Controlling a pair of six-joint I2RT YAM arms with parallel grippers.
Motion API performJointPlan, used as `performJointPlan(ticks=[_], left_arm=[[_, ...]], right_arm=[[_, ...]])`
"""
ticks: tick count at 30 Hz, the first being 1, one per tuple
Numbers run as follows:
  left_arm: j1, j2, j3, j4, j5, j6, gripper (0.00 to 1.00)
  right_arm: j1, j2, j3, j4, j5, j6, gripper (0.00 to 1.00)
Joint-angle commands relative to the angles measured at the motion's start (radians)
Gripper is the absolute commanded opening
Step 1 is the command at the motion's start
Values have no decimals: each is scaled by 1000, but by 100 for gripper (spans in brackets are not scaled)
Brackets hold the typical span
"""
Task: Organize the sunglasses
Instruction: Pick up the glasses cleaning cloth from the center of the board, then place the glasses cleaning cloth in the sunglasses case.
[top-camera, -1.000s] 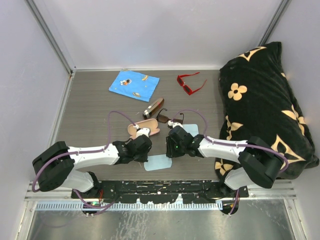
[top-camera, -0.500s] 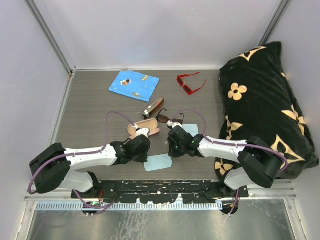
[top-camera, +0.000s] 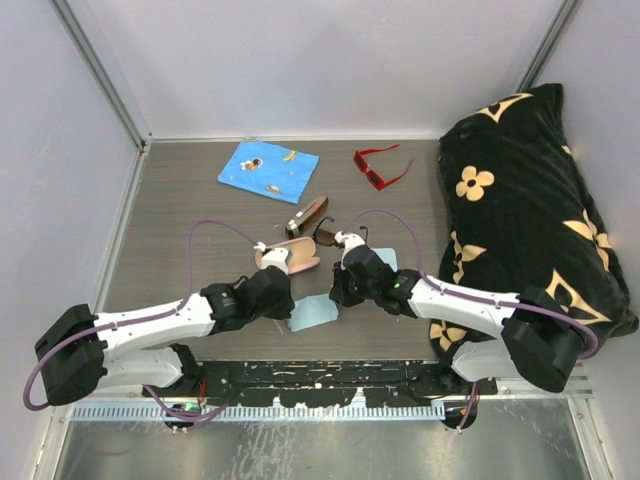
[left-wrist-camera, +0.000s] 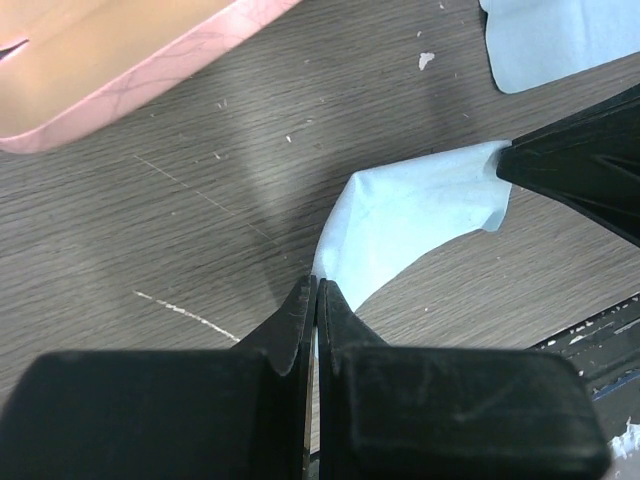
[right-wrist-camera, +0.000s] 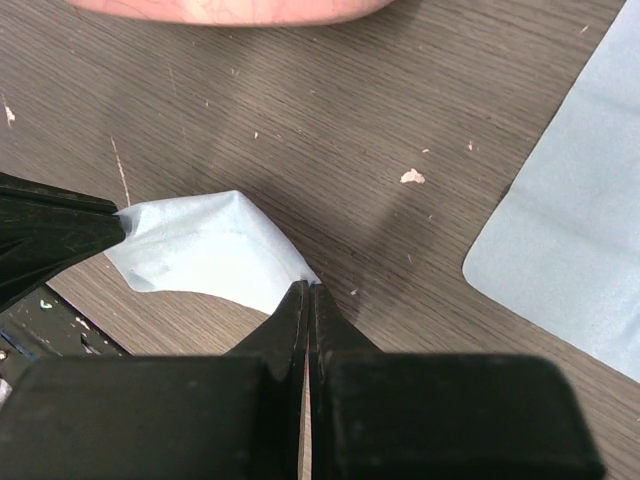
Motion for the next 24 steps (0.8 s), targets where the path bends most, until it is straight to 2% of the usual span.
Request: performJointPlan(ticks=[1, 12, 24], left_arm=[[4, -62, 40, -37, -68, -11, 0], [83, -109, 91, -72, -94, 30, 0], [309, -87, 123, -24, 38, 141, 0]], right_arm=[[-3, -31, 51, 59, 12, -34, 1], [-11, 36, 183, 74, 84, -74, 0], [-74, 190, 335, 88, 27, -92, 0]])
